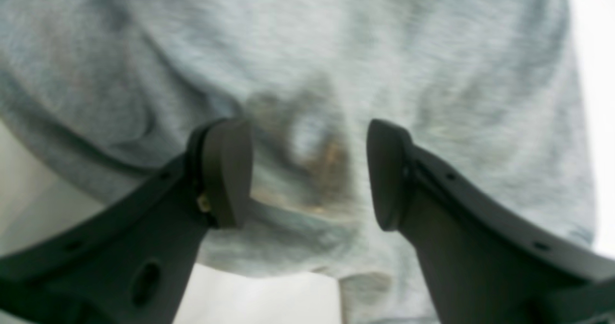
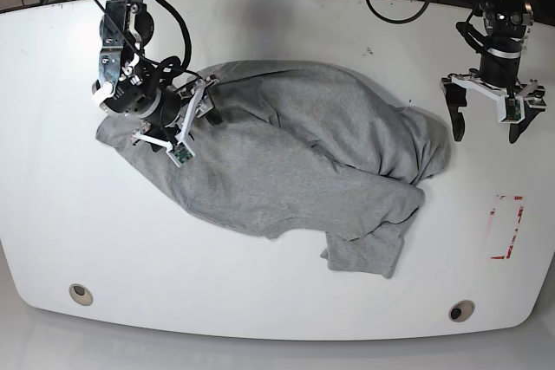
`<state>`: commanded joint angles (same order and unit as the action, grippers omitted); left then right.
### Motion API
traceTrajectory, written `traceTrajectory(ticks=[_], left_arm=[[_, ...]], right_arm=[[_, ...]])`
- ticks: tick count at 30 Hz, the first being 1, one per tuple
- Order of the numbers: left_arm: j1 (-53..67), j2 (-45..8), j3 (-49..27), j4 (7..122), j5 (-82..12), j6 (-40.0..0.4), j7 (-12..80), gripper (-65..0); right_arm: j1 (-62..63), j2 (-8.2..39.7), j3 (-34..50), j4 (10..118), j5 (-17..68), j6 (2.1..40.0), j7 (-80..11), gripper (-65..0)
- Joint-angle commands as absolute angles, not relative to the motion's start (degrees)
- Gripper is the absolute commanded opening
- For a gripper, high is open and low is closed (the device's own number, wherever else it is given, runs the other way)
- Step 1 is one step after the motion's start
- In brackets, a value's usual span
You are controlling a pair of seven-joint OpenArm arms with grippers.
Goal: Fold the T-shirt properly
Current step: 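Drag the grasped shirt edge toward the table edge with the right gripper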
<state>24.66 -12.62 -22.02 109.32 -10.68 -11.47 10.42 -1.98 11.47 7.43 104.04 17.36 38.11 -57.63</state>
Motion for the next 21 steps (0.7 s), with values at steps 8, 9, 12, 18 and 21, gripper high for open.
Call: traceTrajectory(ticks=[8, 9, 12, 18, 21], left_arm=[[24.7, -12.5, -22.0, 109.3, -10.7, -11.5, 10.4, -5.1], [24.7, -12.5, -22.0, 109.3, -10.7, -11.5, 10.4, -5.1], [24.7, -12.6, -22.0, 109.3, -10.7, -11.5, 10.4, -5.1], [24.7, -12.6, -22.0, 109.3, -10.7, -11.5, 10.4, -5.1], [24.7, -12.6, -22.0, 109.3, -10.7, -11.5, 10.4, -5.1]], right_arm=[[1.9, 13.6, 8.9, 101.8, 17.4, 37.8, -56.7, -29.0], [3.0, 13.6, 8.9, 100.9, 17.3, 37.8, -56.6, -28.9], [5.5, 14.5, 9.0, 97.9, 17.3, 37.8, -56.4, -28.9], [11.1, 15.7, 8.9, 90.6, 17.2, 37.8, -53.2, -28.7], [14.4, 16.7, 8.9, 85.8, 17.2, 37.8, -51.8, -28.7]])
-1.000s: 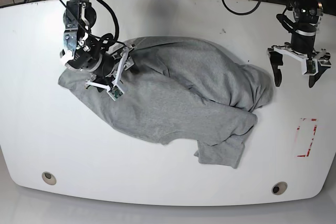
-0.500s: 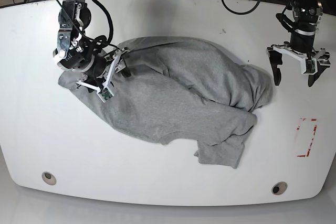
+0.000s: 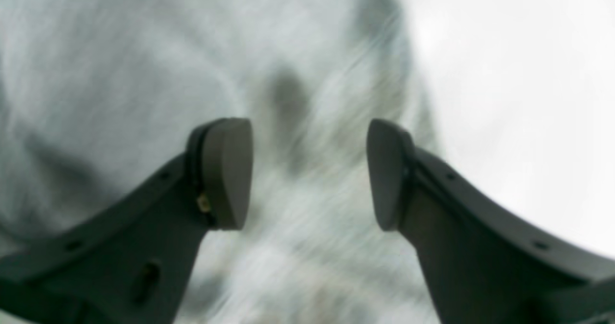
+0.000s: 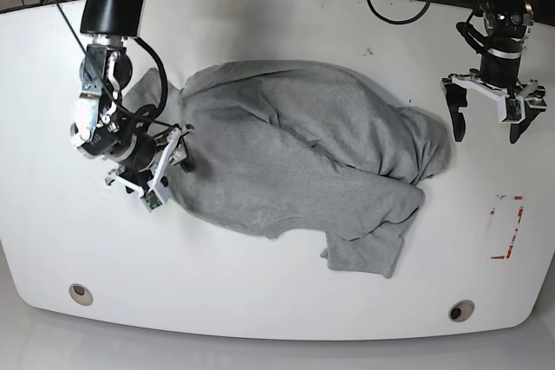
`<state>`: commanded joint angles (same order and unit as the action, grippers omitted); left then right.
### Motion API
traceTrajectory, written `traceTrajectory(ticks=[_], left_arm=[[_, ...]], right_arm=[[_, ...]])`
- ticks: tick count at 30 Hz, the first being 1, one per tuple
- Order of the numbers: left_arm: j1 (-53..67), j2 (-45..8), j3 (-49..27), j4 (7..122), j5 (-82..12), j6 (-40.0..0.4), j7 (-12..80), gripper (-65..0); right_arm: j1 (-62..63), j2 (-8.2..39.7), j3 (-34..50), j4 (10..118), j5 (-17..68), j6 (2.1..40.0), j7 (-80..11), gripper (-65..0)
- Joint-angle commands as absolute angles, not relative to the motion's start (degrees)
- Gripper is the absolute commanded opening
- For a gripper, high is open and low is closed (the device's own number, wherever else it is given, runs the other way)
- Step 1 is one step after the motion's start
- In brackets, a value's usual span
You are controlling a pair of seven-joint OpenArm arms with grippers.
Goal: Fold the T-shirt properly
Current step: 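Drag the grasped shirt edge toward the table edge with the right gripper, then lower the left gripper and grasp the opposite shirt edge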
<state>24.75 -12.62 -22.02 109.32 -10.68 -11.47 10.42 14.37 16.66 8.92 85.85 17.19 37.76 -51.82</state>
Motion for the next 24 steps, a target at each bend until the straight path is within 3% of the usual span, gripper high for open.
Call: traceTrajectory(ticks=[2, 10, 24], left_arm=[[24.7, -12.6, -22.0, 109.3, -10.7, -11.5, 10.4, -5.1], [24.7, -12.7, -22.0, 109.3, -10.7, -11.5, 10.4, -5.1], [24.7, -12.7, -22.0, 109.3, -10.7, -11.5, 10.4, -5.1]], right_arm=[[16.5, 17.1, 8.9, 82.1, 17.2, 37.8, -50.2, -28.4], [23.0, 17.5, 8.7, 69.4, 17.2, 37.8, -43.7, -17.3], [32.1, 15.8, 8.6, 49.1, 6.9, 39.3, -32.0, -16.3]])
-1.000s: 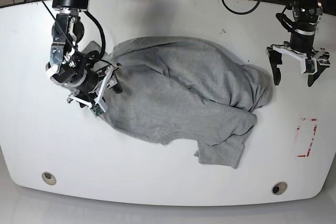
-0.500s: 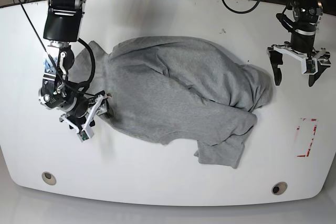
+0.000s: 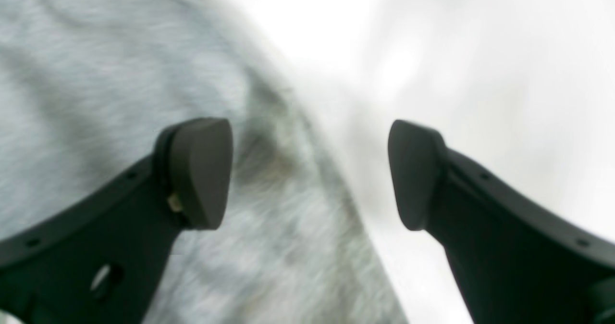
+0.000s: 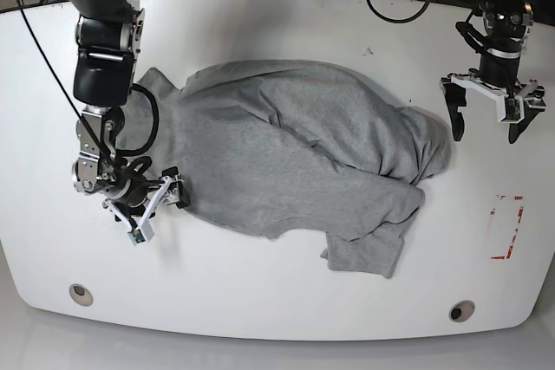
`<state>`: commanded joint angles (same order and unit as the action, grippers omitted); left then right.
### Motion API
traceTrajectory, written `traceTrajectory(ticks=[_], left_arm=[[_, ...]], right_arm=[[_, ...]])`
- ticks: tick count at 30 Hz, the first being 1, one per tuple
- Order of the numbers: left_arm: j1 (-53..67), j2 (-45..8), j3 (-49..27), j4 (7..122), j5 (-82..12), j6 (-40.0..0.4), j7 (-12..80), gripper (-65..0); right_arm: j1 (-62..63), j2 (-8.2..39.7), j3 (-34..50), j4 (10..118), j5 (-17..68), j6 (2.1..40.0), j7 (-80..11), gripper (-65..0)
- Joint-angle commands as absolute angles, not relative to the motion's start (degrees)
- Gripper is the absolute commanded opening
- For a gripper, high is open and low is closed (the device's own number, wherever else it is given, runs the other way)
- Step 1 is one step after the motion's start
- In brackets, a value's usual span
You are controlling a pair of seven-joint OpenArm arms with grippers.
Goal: Fold the T-shirt properly
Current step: 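Lower the left gripper and grasp the opposite shirt edge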
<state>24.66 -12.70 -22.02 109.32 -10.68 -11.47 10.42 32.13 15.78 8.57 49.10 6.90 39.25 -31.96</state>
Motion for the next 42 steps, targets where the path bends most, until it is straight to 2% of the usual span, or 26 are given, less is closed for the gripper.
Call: traceTrajectory(ticks=[7, 21, 28, 30, 31, 32, 38, 39, 42], left_arm=[[24.7, -12.7, -22.0, 109.3, -10.7, -11.5, 10.4, -5.1], [24.7, -12.7, -22.0, 109.2, -10.7, -11.5, 10.4, -5.1], [24.6, -12.7, -22.0, 109.2, -10.7, -11.5, 10.4, -5.1], [24.6, -12.7, -22.0, 109.2, -10.7, -11.5, 10.4, -5.1], [24.6, -12.7, -22.0, 109.1, -10.6, -11.5, 10.4, -5.1], [24.6, -12.7, -22.0, 109.1, -10.6, -11.5, 10.4, -5.1], [23.8, -12.7, -22.0, 109.0, -10.6, -11.5, 13.2, -5.0], [23.2, -12.7, -22.0, 109.0, -10.6, -11.5, 14.2, -5.0], [19.8, -12.7, -22.2, 108.6, -10.6, -11.5, 19.1, -5.0]], right_arm=[[35.4, 15.4, 8.6, 41.2, 3.6, 40.0, -28.1, -16.5], [34.9, 11.1, 8.6, 40.6, 3.1, 39.9, -26.5, -16.6], [34.9, 10.8, 8.6, 40.5, 3.0, 39.8, -26.3, -18.1], [34.9, 10.8, 8.6, 40.5, 3.0, 39.8, -26.3, -21.7], [34.8, 10.8, 8.6, 40.5, 3.0, 39.8, -26.3, -27.0], [34.8, 10.8, 8.6, 40.5, 3.0, 39.8, -26.3, -29.2], [34.2, 10.9, 8.6, 40.7, 3.0, 39.8, -26.3, -63.4], [34.2, 10.9, 8.6, 40.7, 3.0, 39.8, -26.3, -65.0], [34.0, 11.0, 8.6, 40.9, 3.0, 39.8, -26.3, -64.2]])
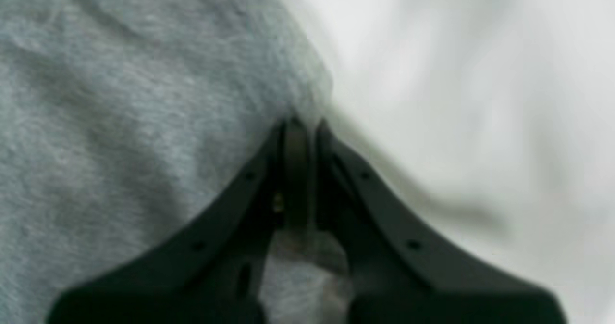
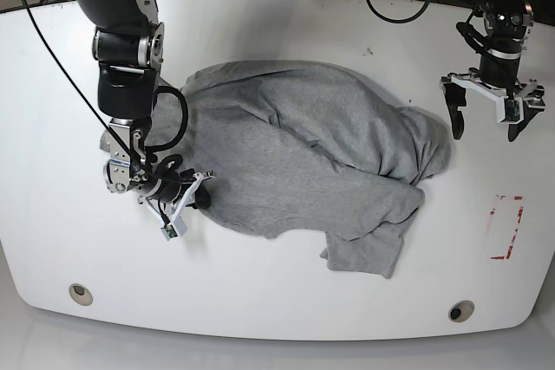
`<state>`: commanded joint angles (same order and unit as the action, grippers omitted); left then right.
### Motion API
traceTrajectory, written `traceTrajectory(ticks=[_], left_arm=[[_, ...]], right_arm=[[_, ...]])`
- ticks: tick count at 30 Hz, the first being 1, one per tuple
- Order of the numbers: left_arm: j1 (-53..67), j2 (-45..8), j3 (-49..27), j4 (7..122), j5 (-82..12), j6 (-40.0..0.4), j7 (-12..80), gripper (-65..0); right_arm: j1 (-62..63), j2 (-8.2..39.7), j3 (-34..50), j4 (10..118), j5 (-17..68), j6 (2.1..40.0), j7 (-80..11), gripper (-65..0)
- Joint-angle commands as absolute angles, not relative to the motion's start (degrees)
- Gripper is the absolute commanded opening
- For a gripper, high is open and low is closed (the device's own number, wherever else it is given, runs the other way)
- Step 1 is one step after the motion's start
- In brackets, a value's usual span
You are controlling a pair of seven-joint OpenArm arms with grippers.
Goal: Fold the T-shirt properly
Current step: 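Lower the left gripper and grasp the opposite shirt edge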
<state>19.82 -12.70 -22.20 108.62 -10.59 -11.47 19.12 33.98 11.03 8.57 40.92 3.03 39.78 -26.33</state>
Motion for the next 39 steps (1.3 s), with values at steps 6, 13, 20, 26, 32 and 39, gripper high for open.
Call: traceTrajectory(ticks=[6, 13, 20, 26, 32, 39], left_arm=[[11.4, -12.6, -24.9, 105.0, -10.6, -11.5, 31.9, -3.3], [2.6, -12.4, -25.3, 99.6, -10.7, -11.6, 41.4, 0.0], [-0.7, -10.2, -25.0, 95.8, -10.6, -16.9, 41.8, 0.0], [-2.6, -9.0, -24.9, 90.1, -10.4, -18.3, 41.8, 0.0], [-4.3, -8.9, -23.3, 84.8, -10.4, -18.4, 41.8, 0.0], [-4.4, -8.9, -22.4, 82.5, -10.6, -18.8, 41.7, 0.0]], right_arm=[[33.1, 11.6, 8.6, 41.0, 3.0, 39.8, -26.3, -65.0], [32.9, 11.6, 8.6, 41.0, 3.0, 39.8, -26.3, -65.0], [32.9, 11.6, 8.6, 41.0, 3.0, 39.8, -26.3, -65.0], [32.9, 11.5, 8.6, 41.1, 3.0, 40.0, -26.3, -65.0], [32.9, 11.5, 8.6, 41.1, 3.0, 40.0, -26.3, -65.0], [32.9, 11.5, 8.6, 41.1, 3.0, 40.0, -26.3, -65.0]])
